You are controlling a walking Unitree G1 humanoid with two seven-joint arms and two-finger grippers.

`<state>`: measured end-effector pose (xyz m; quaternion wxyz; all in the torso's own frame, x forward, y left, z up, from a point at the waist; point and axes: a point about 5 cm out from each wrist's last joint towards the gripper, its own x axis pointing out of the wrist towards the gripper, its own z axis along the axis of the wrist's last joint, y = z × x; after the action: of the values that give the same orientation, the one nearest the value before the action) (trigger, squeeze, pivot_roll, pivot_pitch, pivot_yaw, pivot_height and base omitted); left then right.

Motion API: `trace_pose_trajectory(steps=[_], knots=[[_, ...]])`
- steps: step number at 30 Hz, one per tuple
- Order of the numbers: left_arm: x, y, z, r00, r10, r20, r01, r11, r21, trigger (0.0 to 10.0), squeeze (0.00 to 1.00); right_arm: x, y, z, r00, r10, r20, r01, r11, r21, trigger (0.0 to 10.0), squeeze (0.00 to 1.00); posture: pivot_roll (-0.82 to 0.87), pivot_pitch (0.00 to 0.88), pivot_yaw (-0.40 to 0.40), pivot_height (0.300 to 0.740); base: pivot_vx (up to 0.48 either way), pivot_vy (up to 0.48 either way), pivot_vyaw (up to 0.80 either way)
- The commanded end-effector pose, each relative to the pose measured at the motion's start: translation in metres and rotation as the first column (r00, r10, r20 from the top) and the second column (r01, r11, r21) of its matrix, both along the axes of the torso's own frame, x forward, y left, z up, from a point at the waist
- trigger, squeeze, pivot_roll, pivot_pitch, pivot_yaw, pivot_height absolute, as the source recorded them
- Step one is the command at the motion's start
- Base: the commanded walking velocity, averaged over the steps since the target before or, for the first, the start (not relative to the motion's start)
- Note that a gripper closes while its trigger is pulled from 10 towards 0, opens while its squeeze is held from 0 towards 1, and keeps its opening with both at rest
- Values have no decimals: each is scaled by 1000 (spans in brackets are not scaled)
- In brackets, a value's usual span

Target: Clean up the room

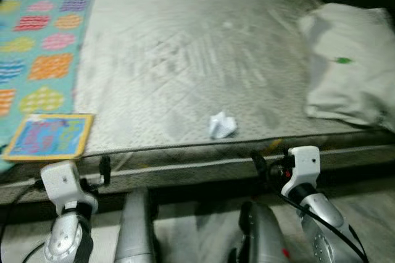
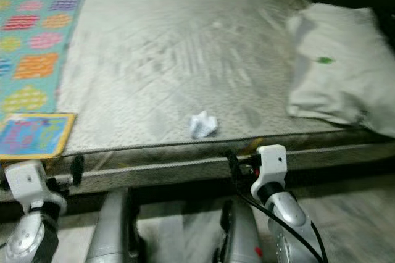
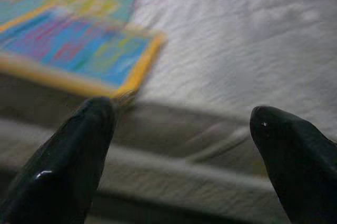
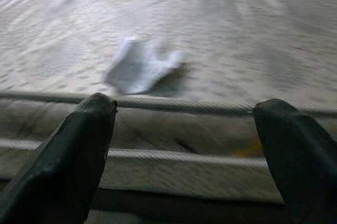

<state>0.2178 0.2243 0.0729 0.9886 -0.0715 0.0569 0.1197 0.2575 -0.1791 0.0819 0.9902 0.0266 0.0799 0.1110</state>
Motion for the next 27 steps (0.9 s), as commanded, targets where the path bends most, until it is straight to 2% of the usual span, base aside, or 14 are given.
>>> trace_pose_trajectory(steps=[1, 3, 19, 27], knots=[[-1, 2, -1, 1000, -3, -9, 3, 1000, 2, 10000, 0, 0, 2, 0, 1000, 6, -2, -6, 1000, 1, 10000, 0, -68, 150, -30, 530, 0, 0, 738], [-1, 1, 0, 1000, -5, -9, 5, 1000, 2, 10000, 0, 0, 2, 0, 1000, 5, -3, -5, 1000, 3, 10000, 0, -68, 150, -30, 530, 0, 0, 519], [-1, 0, 0, 999, -38, 6, 38, 999, -4, 10000, 0, -1, 2, -3, 1000, 10, -16, -10, 1000, 14, 10000, 0, -65, 136, -30, 530, 0, 0, 0], [-1, -1, 0, 999, -47, 9, 47, 999, -3, 10000, 0, -1, 2, -3, 1000, 13, -19, -13, 1000, 18, 10000, 0, -64, 133, -30, 530, 270, 0, 0]])
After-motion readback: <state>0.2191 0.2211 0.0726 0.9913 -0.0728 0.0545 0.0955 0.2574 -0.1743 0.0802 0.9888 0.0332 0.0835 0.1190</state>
